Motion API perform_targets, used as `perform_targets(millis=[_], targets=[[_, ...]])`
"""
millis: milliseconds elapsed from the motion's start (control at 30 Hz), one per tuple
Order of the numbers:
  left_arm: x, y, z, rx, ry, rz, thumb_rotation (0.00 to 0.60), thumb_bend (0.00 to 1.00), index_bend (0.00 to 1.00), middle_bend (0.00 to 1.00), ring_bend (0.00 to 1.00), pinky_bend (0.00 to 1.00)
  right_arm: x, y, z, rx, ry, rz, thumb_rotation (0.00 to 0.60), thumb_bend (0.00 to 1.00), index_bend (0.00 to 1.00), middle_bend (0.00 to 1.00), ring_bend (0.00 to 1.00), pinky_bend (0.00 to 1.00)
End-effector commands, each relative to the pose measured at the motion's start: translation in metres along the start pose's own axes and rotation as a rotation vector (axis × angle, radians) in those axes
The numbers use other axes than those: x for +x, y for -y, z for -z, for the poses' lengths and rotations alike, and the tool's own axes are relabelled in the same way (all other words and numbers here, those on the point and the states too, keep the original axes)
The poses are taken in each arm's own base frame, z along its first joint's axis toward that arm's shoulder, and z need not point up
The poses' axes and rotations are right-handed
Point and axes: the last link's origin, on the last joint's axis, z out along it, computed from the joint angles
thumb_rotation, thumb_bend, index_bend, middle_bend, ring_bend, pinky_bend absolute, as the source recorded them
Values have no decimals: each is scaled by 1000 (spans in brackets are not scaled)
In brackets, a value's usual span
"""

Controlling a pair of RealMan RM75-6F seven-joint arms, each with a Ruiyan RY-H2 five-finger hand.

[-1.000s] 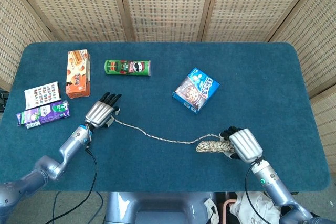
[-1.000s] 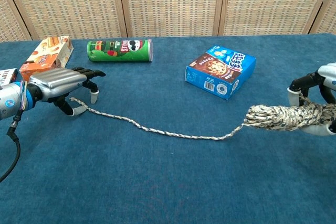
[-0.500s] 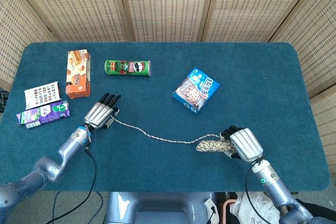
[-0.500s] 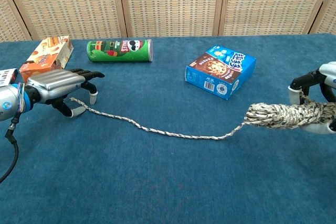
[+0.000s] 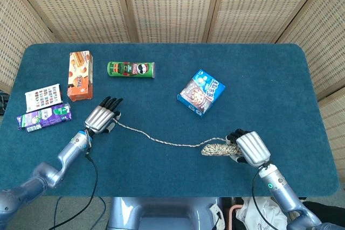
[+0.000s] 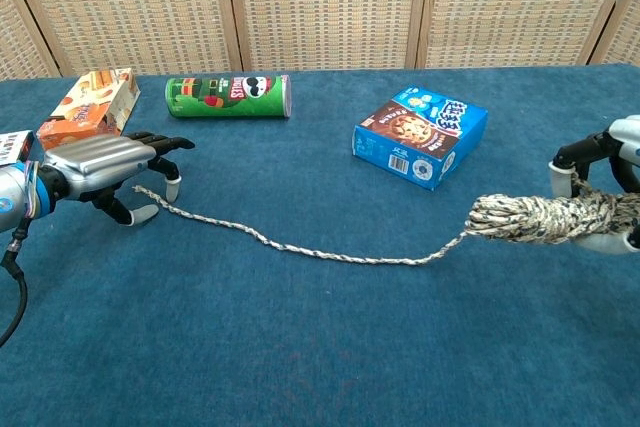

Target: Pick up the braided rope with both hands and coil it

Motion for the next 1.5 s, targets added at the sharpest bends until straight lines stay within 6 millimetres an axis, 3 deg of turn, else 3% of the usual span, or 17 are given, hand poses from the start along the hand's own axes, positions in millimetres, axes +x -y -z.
perform_targets(millis=[33,600,1500], targets=[[-1,0,0,0,0,-1,600,442,603,0,0,0,0,0,0,0,0,0,600,519,636,575,422,654],[-1,0,1,7,-21,-5,600,442,795,0,0,0,2,0,1,2,-8,-5,600,521,638,578,422,655],[9,7,7,17,-73,-9,600,462,846,0,0,0,6,1,3,8,-26,-9,600,525,639,578,422,656]])
